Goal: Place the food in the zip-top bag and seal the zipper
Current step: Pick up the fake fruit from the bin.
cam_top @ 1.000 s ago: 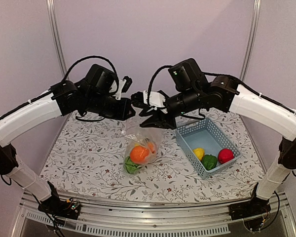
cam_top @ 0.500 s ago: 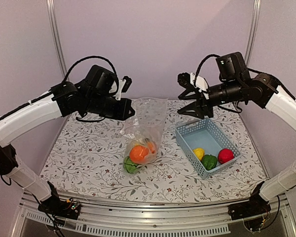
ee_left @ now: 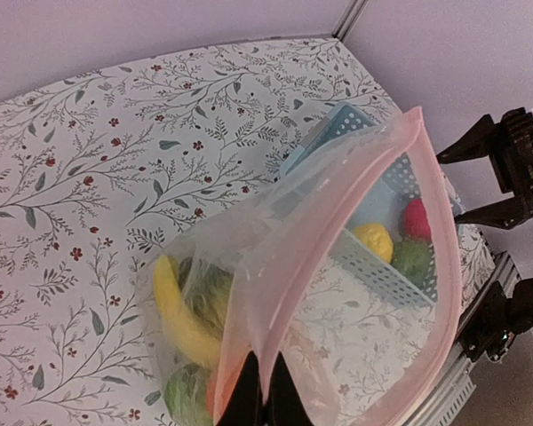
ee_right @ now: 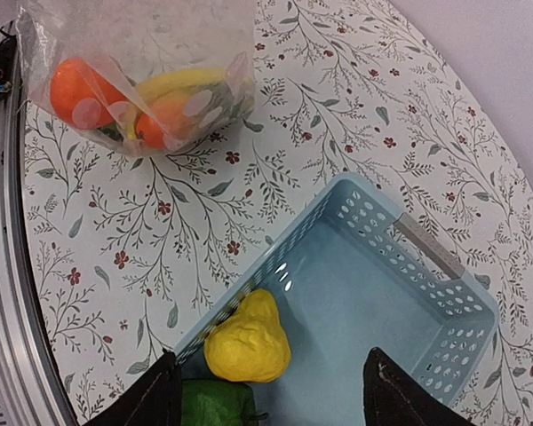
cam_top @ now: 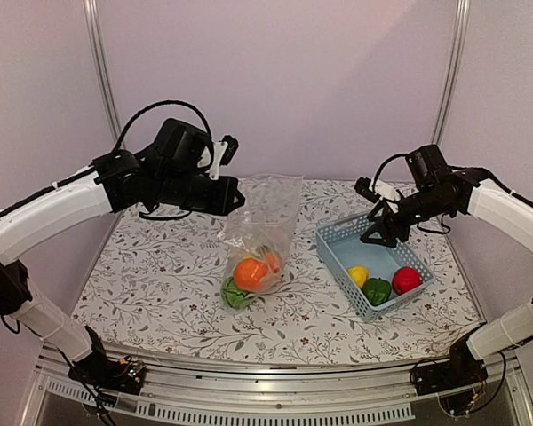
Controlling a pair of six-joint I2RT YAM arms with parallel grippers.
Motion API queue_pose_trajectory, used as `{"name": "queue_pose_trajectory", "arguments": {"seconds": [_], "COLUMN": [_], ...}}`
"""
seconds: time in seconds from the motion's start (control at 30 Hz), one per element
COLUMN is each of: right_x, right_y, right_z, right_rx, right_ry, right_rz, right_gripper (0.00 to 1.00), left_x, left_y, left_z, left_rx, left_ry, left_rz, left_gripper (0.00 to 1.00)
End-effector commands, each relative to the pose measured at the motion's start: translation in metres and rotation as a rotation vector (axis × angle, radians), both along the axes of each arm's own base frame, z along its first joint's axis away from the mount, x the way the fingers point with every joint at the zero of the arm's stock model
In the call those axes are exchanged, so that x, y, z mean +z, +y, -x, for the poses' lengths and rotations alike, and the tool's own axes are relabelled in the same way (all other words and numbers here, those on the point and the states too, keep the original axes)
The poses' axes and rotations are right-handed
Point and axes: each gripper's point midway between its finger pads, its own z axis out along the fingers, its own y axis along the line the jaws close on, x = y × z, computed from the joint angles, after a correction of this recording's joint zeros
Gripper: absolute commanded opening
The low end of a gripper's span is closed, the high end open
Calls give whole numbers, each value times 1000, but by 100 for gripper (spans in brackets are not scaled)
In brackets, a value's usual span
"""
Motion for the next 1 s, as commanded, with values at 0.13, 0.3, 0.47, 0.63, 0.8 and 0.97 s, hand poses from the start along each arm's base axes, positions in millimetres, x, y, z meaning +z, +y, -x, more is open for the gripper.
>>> {"name": "queue_pose_trajectory", "arguments": {"seconds": [0.13, 0.3, 0.47, 0.63, 0.8, 0.97], "right_x": [-71, -97, -123, -136, -145, -155], "right_y": [-12, -22, -24, -22, -20, -15], "right_z": [12, -5, -7, 0, 4, 7], "right_rx": [-24, -105, -126, -111, -99, -85], "right_ry": [211, 231, 305, 377, 423, 483], "right_rz": [105, 178, 220, 226, 227, 217], "right_gripper": [73, 75, 75, 77, 78, 80], "left_x": [5, 3, 1, 0, -1, -3], "left_y": [-2, -2, -2, -1, -1, -1], "left_z": [1, 1, 2, 2, 2, 3], "left_rx": [-12, -11, -11, -8, -8, -10], "left_ry": [-30, -27, -18, -17, -15, -12], "left_rz": [16, 12, 15, 14, 10, 10], "left_gripper": [0, 0, 0, 0, 0, 0]}}
